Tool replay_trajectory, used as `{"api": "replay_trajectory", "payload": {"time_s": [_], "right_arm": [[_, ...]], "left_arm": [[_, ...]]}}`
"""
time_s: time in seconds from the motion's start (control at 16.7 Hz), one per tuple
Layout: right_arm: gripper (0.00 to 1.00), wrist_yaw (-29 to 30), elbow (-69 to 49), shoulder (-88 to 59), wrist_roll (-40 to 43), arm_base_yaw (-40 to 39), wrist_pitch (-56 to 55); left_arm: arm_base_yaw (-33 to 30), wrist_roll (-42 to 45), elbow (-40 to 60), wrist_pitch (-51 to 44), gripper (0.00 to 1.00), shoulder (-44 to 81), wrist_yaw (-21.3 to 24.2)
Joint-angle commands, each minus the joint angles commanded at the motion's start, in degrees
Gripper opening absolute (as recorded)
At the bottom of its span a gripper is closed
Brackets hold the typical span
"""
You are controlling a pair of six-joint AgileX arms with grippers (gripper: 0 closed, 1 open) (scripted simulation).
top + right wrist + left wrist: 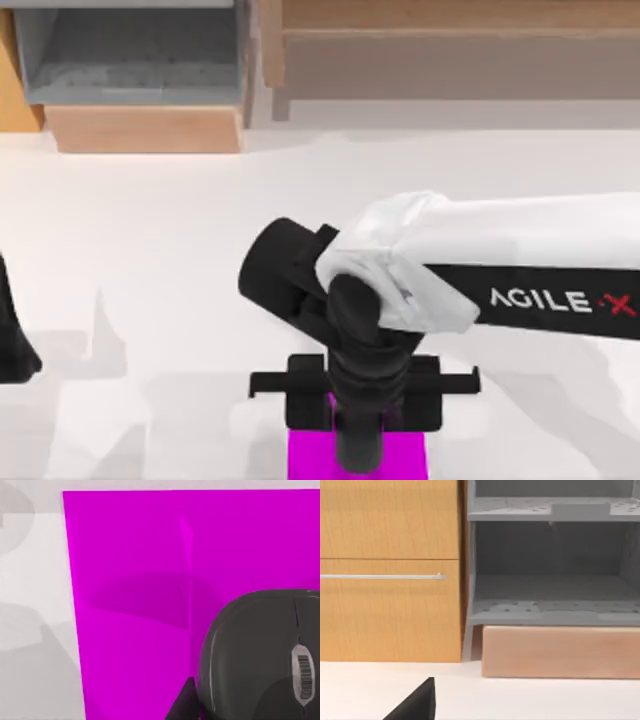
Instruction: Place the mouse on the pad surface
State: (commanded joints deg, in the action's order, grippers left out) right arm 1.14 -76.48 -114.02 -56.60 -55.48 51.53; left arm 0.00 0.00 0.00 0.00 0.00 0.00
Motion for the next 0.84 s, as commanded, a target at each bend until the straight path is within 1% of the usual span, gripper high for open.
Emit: {"api": "replay_trajectory", "payload": {"time_s": [0.48,0.54,0.84], "right_arm": [[0.98,0.0,0.0,0.0,0.0,0.0,0.0],[1.00,0.0,0.0,0.0,0.0,0.0,0.0],[1.00,0.0,0.0,0.0,0.0,0.0,0.0]], "left_arm": [[0.0,0.0,0.0,0.0,1.00,0.0,0.0],[0.0,0.0,0.0,0.0,1.00,0.0,0.0],[0.0,0.0,0.0,0.0,1.00,0.0,0.0]]}}
